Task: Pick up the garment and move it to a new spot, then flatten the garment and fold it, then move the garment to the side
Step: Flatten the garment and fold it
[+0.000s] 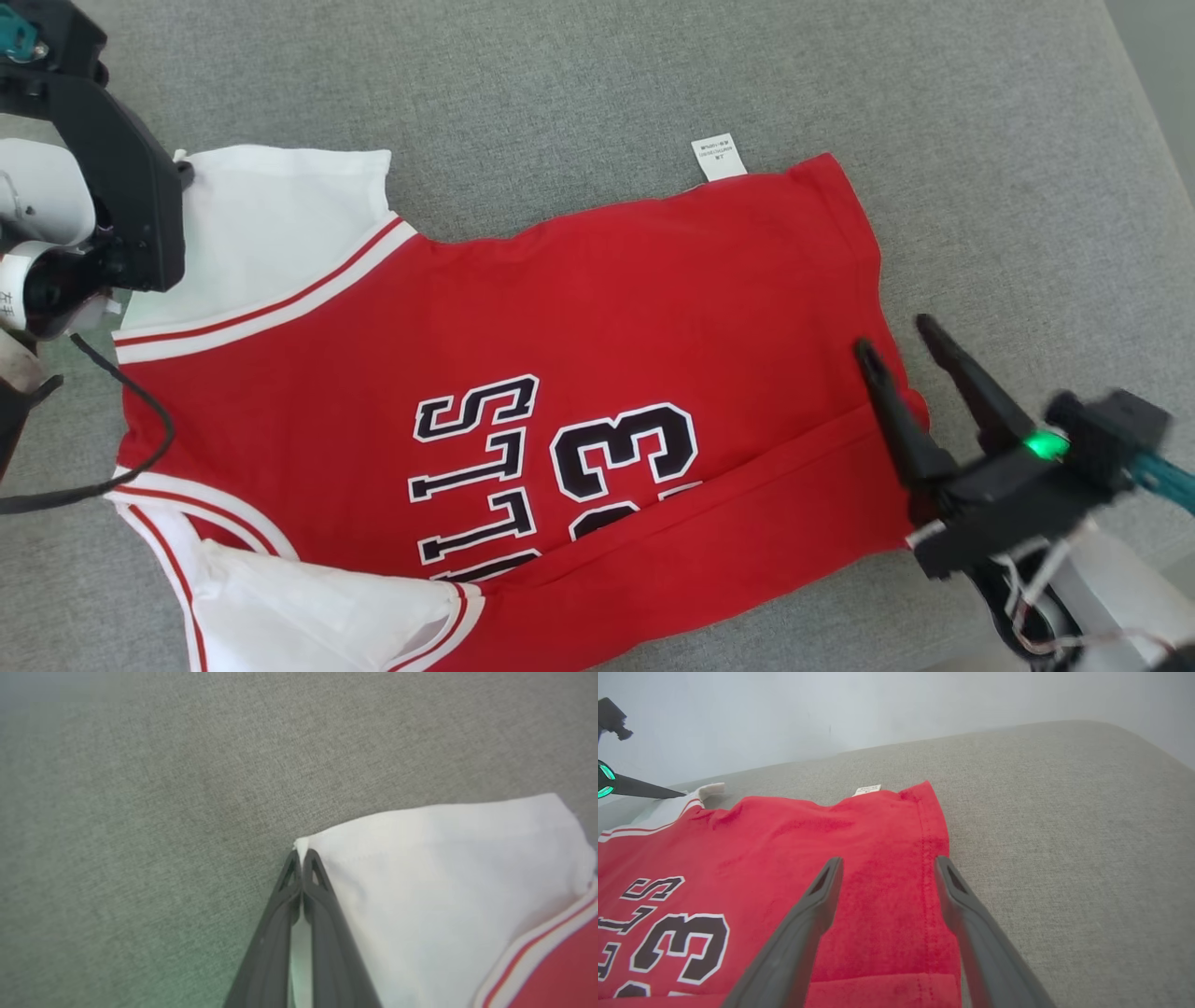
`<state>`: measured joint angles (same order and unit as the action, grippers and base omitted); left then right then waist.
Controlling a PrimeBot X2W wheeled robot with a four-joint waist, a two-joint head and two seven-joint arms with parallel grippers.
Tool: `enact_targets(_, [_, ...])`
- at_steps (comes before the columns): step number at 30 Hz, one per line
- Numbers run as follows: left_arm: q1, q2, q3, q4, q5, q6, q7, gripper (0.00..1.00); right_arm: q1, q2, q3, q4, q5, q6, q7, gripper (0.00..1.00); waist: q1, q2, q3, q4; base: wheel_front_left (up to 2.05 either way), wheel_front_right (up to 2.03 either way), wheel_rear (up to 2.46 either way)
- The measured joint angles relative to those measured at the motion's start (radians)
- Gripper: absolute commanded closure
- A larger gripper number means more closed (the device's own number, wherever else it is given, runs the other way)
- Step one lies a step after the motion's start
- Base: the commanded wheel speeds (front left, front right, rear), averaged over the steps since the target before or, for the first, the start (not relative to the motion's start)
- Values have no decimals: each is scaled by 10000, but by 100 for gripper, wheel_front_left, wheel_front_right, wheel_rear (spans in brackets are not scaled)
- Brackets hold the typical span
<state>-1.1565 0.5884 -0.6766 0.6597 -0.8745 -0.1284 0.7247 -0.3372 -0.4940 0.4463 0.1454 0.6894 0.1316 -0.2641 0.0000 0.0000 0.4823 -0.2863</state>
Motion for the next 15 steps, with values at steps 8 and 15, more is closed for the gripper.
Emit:
enact_targets(8, [-1,267,-290,-583,-341,-12,-4,100,-2908,125,1216,2019,915,0,1939,0,1,0,-135,22,0,0,0])
enact_targets(15, [-66,420,-539,-1047,-451,-12,17,100,-5019,602,1363,4226,1009,0,3739,0,1,0,-164,304,0,0,0])
